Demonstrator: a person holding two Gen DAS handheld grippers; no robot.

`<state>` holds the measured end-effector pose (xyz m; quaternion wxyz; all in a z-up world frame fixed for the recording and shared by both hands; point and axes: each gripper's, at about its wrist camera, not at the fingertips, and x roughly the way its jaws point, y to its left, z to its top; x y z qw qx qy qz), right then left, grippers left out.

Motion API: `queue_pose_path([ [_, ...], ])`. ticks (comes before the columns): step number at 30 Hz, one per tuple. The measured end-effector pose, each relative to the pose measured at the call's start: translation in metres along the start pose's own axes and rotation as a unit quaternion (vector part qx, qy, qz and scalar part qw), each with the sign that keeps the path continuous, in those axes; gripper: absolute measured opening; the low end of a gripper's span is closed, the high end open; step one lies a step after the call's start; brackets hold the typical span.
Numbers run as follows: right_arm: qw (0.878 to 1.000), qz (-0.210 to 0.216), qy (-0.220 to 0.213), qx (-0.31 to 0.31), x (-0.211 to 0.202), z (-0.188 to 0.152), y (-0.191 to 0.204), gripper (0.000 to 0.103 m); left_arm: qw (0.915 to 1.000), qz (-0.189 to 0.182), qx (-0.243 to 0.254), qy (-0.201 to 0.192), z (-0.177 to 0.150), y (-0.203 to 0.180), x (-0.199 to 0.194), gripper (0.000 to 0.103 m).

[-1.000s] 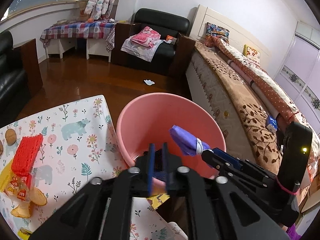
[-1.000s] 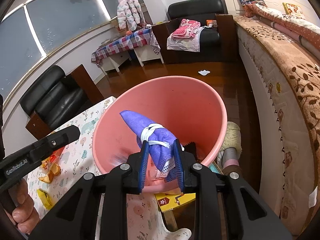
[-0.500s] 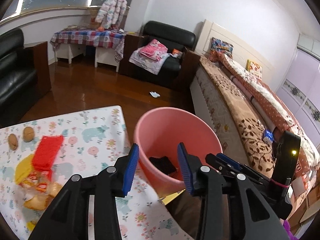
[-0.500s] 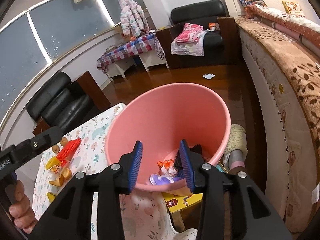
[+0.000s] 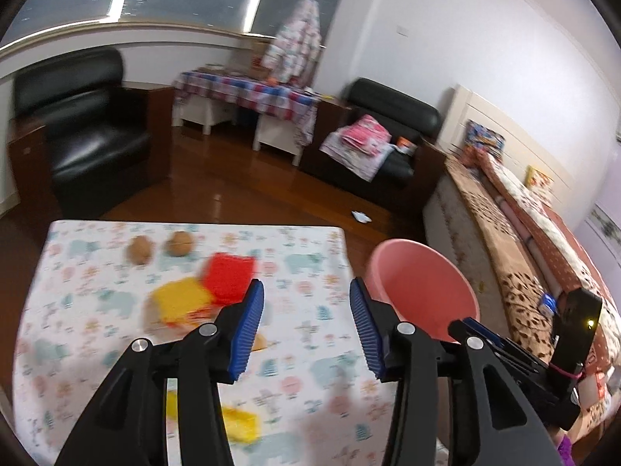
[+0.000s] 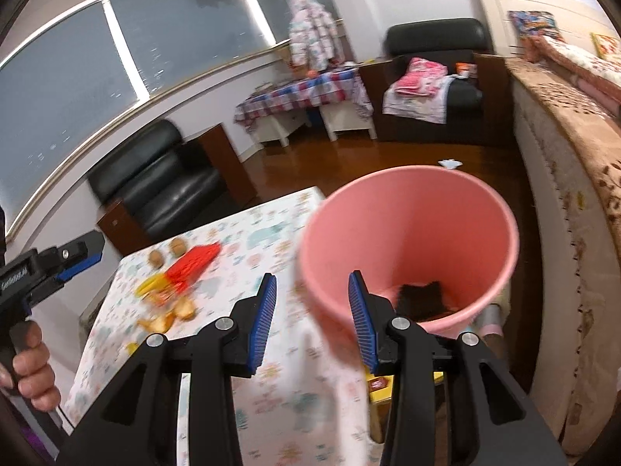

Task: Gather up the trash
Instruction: 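Move both tools back toward the table, then grasp the yellow plastic bag with the right tool while the left tool grasps a bread crust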

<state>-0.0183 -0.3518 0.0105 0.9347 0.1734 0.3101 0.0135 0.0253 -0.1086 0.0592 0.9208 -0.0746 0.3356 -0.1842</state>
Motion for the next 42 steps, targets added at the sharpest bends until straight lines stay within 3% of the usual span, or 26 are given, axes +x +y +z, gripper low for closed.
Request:
queue_pose_path([
  [12, 0.992, 0.074, 0.06, -0.085, 0.02, -0.035, 0.074, 0.04, 0.9959, 0.074, -0.053, 0.007, -0.035, 0.084, -0.033, 0.046],
  [22, 0.966, 0.146, 0.138, -0.16, 0.048, -0.06, 0.136, 0.04, 0.9919, 0.089, -0.083, 0.038, -0.065, 0.12, -0.025, 0.046],
  [26, 0.957, 0.151, 0.158, -0.19, 0.063, -0.067, 0.157, 0.047, 0.9915, 0.087, -0.084, 0.048, -0.07, 0.13, -0.021, 0.046],
  [30, 0.947, 0.148, 0.184, -0.216, 0.085, -0.073, 0.173, 0.047, 0.9914, 0.083, -0.085, 0.056, -0.074, 0.137, -0.016, 0.046],
  [37, 0.94, 0.123, 0.211, -0.236, 0.108, -0.081, 0.181, 0.047, 0.9905, 0.079, -0.093, 0.063, -0.075, 0.147, -0.008, 0.046],
  [42, 0.939, 0.137, 0.209, -0.235, 0.105, -0.084, 0.18, 0.046, 0.9896, 0.073, -0.1, 0.073, -0.075, 0.152, 0.002, 0.046],
])
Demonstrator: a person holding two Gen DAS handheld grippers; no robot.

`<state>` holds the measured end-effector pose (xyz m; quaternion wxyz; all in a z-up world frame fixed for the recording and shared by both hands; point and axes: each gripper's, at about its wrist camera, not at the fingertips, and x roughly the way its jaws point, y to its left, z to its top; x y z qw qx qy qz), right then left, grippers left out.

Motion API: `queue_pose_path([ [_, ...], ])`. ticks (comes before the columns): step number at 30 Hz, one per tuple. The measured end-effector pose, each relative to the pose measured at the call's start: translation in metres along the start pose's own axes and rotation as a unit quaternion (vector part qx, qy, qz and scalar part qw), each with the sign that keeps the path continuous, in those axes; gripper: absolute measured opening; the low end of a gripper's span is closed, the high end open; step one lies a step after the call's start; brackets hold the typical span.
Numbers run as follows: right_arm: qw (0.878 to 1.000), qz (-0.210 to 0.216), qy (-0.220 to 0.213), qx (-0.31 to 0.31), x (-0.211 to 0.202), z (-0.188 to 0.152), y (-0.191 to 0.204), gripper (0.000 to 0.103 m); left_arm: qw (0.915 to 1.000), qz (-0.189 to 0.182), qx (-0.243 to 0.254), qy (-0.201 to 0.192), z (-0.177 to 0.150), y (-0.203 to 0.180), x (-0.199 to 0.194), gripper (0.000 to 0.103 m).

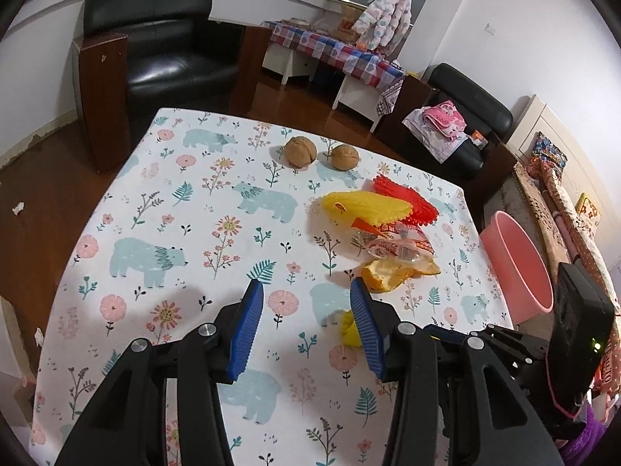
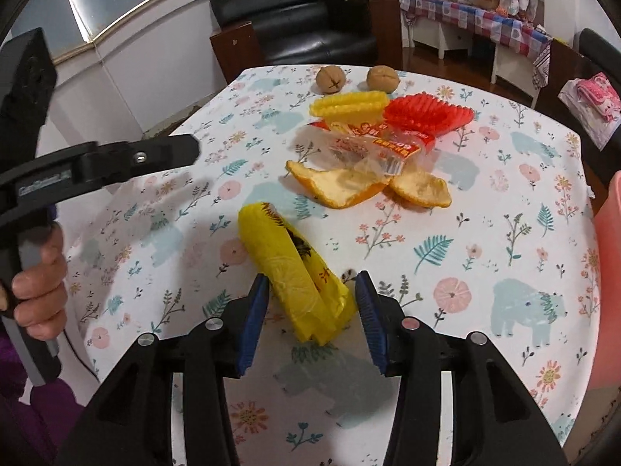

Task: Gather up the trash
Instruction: 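Grasp the yellow plastic bag with the right tool while the left tool grasps a bread crust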

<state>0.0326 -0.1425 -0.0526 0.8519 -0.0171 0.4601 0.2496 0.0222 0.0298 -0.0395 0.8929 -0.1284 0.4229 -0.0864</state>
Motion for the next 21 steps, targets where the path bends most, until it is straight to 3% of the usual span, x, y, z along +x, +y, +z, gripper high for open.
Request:
queue_pose_path([
  [2, 1.0, 0.0, 0.001, -0.003, -0.001, -0.002, 0.001, 0.029, 1.0, -0.001, 0.002, 0.002, 0.0, -0.001, 0.004, 0.046],
  [7, 1.0, 0.0, -0.009, -0.003, -0.015, -0.009, -0.001, 0.015, 0.9998, -0.01, 0.012, 0.01, 0.003, -0.011, 0.013, 0.046],
  [14, 0.999, -0.012, -0.031, 0.035, -0.042, -0.022, -0.02, 0.015, 0.9992, -0.02, 0.025, 0.025, 0.004, -0.033, 0.032, 0.046],
  [21, 0.995, -0.026, -0.058, 0.078, -0.061, -0.032, -0.042, 0.015, 0.9988, -0.006, 0.031, 0.039, 0.004, -0.049, 0.055, 0.044],
])
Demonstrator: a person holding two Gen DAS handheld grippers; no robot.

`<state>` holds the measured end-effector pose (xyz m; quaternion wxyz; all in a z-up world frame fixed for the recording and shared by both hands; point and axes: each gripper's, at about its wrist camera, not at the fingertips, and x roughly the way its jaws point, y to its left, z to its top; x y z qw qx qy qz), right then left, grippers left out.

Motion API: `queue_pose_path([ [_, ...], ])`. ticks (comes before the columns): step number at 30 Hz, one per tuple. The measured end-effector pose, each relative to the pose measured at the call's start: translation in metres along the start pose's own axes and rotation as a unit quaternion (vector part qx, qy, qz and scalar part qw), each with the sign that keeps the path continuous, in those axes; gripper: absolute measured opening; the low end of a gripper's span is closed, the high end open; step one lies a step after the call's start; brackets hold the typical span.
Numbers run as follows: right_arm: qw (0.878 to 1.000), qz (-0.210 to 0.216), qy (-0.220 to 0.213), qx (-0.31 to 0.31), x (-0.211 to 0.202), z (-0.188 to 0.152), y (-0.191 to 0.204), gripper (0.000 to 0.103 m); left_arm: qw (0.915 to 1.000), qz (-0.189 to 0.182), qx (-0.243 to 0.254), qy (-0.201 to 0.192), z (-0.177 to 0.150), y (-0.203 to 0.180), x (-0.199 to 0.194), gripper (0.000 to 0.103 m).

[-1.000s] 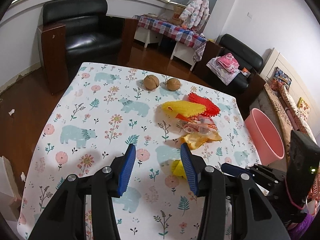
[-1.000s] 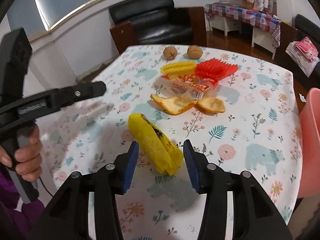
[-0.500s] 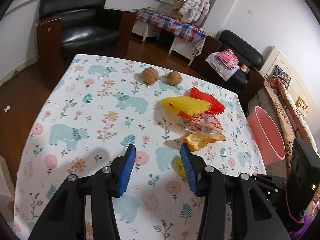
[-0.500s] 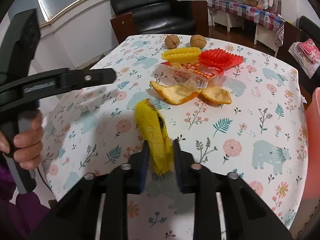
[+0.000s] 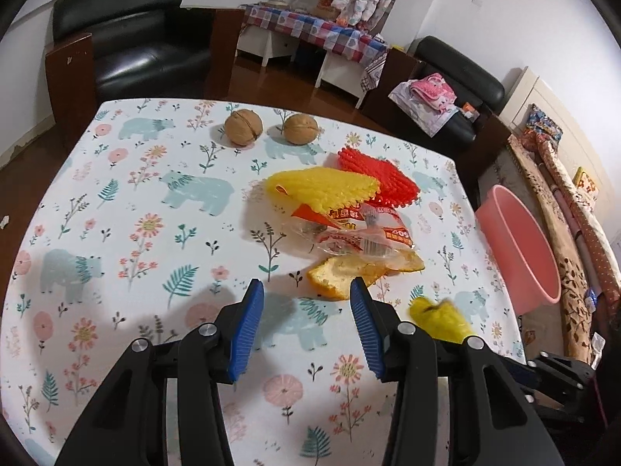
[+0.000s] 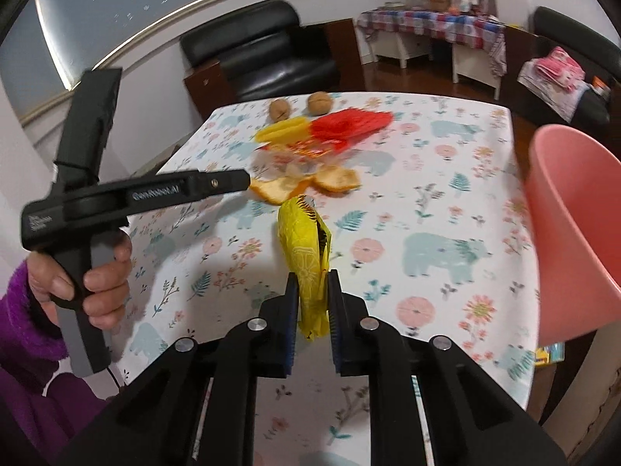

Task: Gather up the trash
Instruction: 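Grasp the yellow plastic bag with the right tool while the left tool grasps a bread crust, then carry the bag and crust over the pink bucket and open both tools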

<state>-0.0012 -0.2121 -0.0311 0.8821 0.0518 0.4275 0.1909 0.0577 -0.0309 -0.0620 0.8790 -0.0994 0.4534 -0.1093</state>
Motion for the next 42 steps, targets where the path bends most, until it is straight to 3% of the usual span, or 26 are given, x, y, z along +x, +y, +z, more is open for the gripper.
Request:
queue_pose_path([
  [4, 1.0, -0.005, -0.014, 0.017, -0.007, 0.0, -0.009, 0.015, 1.0, 0.005, 0.005, 0.003, 0.002, -0.009, 0.01, 0.036],
  [8, 0.999, -0.004, -0.023, 0.025, -0.012, 0.0, -0.016, 0.015, 0.9998, 0.016, 0.009, 0.012, 0.003, -0.015, 0.021, 0.018],
  [13, 0.999, -0.004, -0.032, 0.031, -0.017, 0.0, -0.022, 0.015, 0.9997, 0.021, 0.005, 0.014, 0.0, -0.014, 0.019, 0.009],
  [28, 0.997, 0.003, -0.057, 0.042, -0.031, -0.004, -0.026, 0.015, 0.9998, 0.004, 0.015, -0.013, -0.01, -0.023, -0.037, 0.007],
  [42, 0.992, -0.013, -0.097, 0.074, -0.055, -0.004, -0.043, 0.015, 0.9954, -0.023, 0.081, -0.045, 0.004, -0.081, -0.058, 0.007],
])
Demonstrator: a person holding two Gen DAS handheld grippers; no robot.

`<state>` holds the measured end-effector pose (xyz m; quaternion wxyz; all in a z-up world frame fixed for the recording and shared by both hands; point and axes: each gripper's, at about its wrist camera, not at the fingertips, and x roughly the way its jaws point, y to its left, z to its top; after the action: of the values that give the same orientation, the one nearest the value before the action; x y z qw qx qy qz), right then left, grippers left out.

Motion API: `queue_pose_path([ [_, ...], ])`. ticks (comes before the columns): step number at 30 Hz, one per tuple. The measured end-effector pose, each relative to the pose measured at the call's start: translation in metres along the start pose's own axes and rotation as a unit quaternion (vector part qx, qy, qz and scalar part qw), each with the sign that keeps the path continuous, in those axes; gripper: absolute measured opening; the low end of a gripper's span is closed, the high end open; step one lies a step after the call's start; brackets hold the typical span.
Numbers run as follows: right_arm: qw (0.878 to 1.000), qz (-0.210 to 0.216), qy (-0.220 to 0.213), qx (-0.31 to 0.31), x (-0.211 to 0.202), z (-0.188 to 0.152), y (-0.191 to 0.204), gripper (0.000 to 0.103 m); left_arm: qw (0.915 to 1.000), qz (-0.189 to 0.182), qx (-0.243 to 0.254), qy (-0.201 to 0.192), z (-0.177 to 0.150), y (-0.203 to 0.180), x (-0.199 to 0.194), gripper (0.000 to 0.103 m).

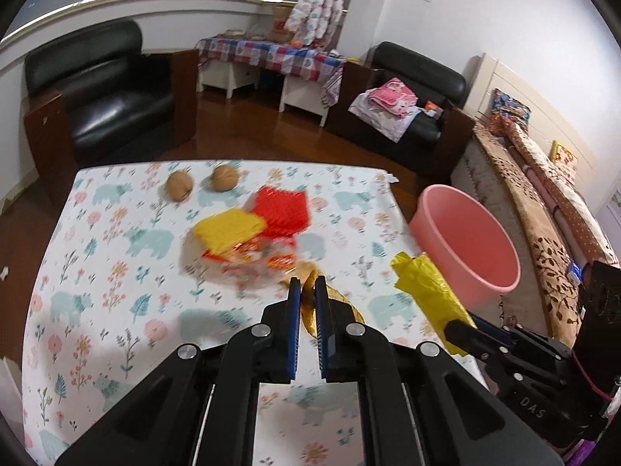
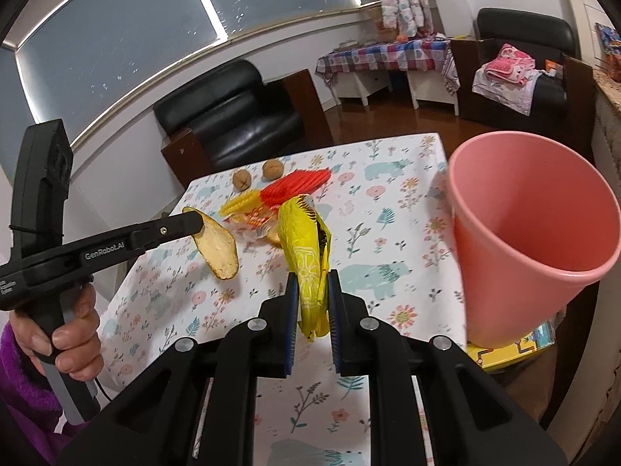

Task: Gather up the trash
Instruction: 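Carry the bag and crust over the pink bucket and open both tools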

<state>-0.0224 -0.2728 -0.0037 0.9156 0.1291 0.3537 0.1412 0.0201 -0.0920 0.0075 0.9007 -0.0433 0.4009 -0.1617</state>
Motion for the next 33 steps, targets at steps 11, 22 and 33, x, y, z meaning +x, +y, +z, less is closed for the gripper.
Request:
queue_pose_path([
  [11, 0.998, -0.031, -0.032, 0.033, -0.015, 0.014, -0.032, 0.015, 0.9988, -0.014, 0.044, -0.014, 0.024, -0.05, 0.01, 0.007],
  [22, 0.993, -0.073, -0.059, 0.07, -0.028, 0.028, -0.068, 0.015, 0.9961, -0.027, 0.083, -0.017, 0.044, -0.098, 0.031, 0.007],
  [33, 0.986, -0.111, -0.064, 0.106, -0.028, 0.032, -0.104, 0.015, 0.9938, -0.04, 0.104, -0.008, 0.058, -0.137, 0.061, 0.007],
])
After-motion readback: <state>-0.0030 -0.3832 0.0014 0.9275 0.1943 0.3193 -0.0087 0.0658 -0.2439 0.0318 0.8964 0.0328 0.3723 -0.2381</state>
